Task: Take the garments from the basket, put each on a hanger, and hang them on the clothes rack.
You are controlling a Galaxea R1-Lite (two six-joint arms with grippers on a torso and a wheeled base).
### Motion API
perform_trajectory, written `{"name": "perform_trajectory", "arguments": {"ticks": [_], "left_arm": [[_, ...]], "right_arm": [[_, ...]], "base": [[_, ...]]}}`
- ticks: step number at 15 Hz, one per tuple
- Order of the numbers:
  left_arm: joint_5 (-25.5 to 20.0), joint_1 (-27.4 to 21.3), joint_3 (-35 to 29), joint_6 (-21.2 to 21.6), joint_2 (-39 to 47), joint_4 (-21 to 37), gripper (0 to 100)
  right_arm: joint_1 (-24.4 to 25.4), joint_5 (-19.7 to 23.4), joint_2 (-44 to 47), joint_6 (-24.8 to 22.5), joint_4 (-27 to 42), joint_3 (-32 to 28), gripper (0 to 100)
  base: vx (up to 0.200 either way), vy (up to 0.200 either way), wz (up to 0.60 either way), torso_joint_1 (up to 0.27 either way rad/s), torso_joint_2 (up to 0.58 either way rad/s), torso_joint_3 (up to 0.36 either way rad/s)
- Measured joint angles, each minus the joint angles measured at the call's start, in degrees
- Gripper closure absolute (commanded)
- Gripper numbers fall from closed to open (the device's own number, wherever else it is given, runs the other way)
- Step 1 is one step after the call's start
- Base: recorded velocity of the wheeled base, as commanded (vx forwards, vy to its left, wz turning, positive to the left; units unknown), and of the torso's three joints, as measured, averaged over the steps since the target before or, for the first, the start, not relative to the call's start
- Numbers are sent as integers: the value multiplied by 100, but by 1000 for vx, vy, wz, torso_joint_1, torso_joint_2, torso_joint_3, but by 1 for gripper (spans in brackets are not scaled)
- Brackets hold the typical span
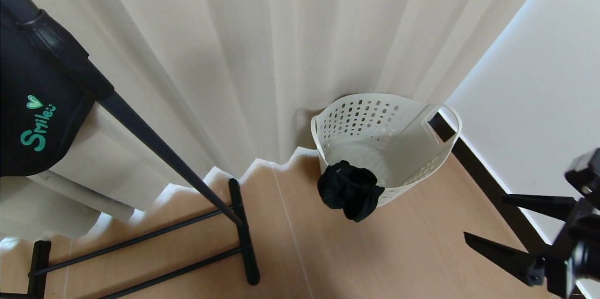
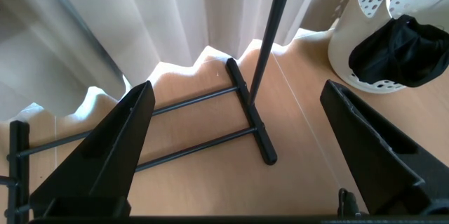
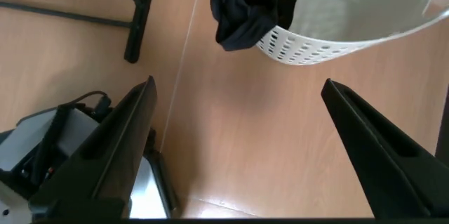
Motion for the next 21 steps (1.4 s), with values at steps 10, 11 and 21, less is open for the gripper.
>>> {"name": "perform_trajectory", "arguments": {"ticks": [10, 11, 21], "left_arm": [[0, 0, 0, 0, 0, 0, 0], [-2, 0, 0, 0, 0, -1, 0], [0, 0, 0, -2, 0, 0, 0]], "right_arm": [[-122, -154, 3784, -2767, 90, -3159, 0], [-157, -179, 4101, -2783, 69, -3351, 0], [-574, -206, 5743, -2422, -134, -4470, 0]], "base": [[0, 0, 0, 0, 0, 0], [0, 0, 0, 0, 0, 0], [0, 0, 0, 0, 0, 0]]}}
